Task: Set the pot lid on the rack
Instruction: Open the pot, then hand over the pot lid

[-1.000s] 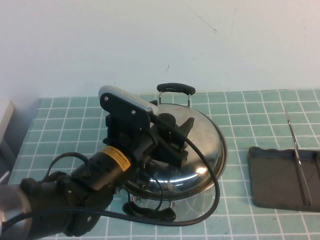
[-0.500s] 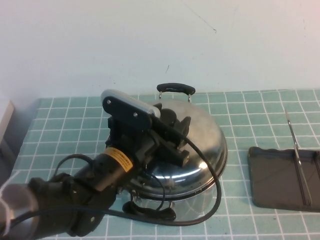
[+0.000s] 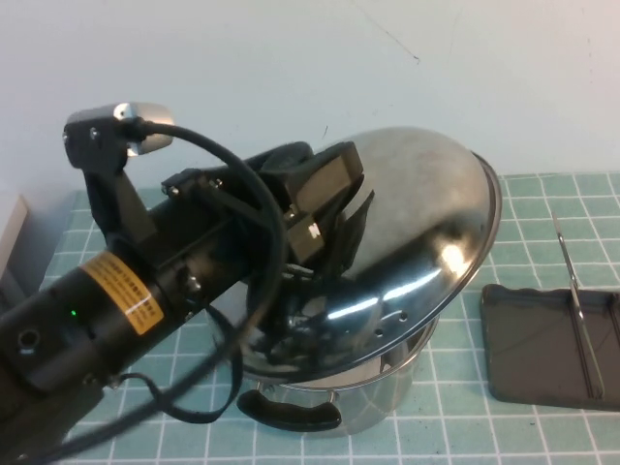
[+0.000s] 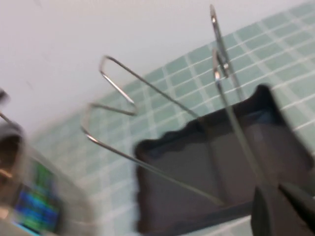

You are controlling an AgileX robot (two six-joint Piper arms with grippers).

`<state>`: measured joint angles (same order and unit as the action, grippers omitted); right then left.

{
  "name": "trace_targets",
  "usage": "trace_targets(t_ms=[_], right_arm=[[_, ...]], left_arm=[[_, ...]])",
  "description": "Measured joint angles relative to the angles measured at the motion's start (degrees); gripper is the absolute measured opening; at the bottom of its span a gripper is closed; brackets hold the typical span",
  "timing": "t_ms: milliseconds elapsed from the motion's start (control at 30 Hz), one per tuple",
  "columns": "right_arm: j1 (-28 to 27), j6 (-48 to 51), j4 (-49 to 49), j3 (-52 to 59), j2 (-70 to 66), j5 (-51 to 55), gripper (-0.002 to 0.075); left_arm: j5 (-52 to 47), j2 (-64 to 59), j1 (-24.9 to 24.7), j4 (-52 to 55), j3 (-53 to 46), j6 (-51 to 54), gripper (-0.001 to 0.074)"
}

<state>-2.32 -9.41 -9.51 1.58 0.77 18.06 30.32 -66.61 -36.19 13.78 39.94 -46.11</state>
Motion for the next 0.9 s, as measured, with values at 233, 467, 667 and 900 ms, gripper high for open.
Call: trace_targets(t_ms=[233,467,667,900], right_arm=[[0.0,-10.83,-20.92,0.0,0.0,-0.9,-0.0001],[-0.06,1.99,-29.68,0.0,0.0,6.73,-0.0001],[-0.06,47.17,-77.28,-0.15,0.0,11.16,-0.0001],[-0.06,57.46,-86.95,-9.81,-6.73,16.89,0.012]], left_arm=[[-1.29,-1.84,0.0,14.8,0.0,-18.49,0.0464],[12.09,-6.53,0.0,20.61,0.0,-24.67,0.0464],[21.81,-10.05,-0.01,20.33,0.0,-22.06,0.0464],[26.43,-12.83,-0.01,19.06,0.0,-19.71,0.0464]])
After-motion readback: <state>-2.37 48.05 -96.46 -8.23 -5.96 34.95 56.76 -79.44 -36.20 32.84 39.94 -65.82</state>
